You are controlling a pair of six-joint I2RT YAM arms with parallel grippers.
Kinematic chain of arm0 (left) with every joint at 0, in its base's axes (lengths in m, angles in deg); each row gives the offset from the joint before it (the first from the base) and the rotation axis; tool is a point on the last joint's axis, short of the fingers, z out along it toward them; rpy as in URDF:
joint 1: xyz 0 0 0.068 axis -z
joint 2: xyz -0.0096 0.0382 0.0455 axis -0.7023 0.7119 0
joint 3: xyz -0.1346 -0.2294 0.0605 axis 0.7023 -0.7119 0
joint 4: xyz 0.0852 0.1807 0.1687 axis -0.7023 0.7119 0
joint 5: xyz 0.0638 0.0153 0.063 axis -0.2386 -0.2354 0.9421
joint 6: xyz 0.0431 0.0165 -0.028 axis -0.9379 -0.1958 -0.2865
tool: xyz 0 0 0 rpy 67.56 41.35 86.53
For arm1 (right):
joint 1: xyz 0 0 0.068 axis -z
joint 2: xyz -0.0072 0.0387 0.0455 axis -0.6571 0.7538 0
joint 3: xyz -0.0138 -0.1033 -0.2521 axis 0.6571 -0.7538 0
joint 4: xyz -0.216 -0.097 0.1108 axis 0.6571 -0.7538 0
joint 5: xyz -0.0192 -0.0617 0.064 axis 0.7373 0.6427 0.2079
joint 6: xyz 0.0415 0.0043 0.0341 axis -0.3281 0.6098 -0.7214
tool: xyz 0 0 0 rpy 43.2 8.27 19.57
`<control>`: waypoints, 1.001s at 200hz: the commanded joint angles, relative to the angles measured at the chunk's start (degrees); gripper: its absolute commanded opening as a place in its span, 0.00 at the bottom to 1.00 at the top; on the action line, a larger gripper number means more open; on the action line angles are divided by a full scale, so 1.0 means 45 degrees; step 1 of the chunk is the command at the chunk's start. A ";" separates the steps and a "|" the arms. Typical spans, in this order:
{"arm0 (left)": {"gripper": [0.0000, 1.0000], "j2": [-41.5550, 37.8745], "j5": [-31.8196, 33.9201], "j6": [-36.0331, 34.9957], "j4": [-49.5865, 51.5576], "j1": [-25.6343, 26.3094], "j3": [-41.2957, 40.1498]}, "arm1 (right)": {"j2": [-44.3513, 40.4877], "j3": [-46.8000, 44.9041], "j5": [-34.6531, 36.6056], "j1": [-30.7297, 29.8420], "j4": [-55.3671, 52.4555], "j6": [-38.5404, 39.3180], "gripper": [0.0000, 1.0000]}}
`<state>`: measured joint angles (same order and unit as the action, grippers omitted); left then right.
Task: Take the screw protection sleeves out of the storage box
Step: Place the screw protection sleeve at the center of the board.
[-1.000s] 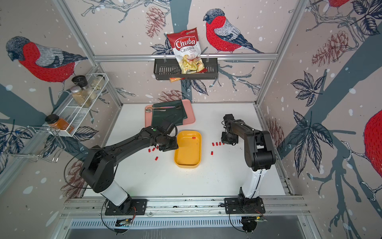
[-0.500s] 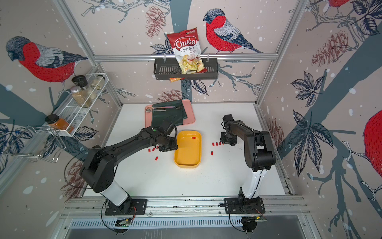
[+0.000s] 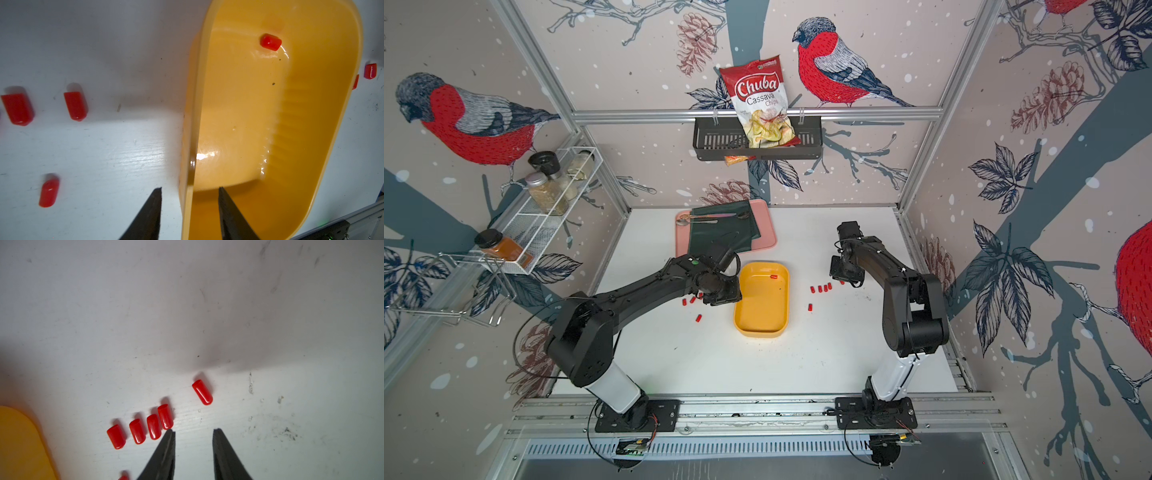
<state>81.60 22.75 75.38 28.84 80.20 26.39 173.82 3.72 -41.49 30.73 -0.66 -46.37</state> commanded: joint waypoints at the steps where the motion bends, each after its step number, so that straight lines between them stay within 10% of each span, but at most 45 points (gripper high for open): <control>1: 0.46 -0.0084 0.0094 -0.0103 -0.0261 -0.0019 -0.0019 | -0.0127 0.0454 -0.0294 0.0000 -0.0409 -0.0219 0.35; 102: 0.48 -0.0775 0.0022 0.0187 -0.0964 -0.0156 0.0038 | 0.0469 0.2581 0.0530 -0.1953 -0.1910 -0.1417 0.38; 200: 0.48 -0.0923 -0.0037 0.0124 -0.1013 -0.0254 -0.0428 | 0.2520 0.2237 0.1758 -0.0454 -0.1230 0.0456 0.39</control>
<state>77.86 22.51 76.10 24.84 79.22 24.82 183.06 12.92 -34.01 28.43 -7.06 -47.57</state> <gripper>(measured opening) 0.475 0.389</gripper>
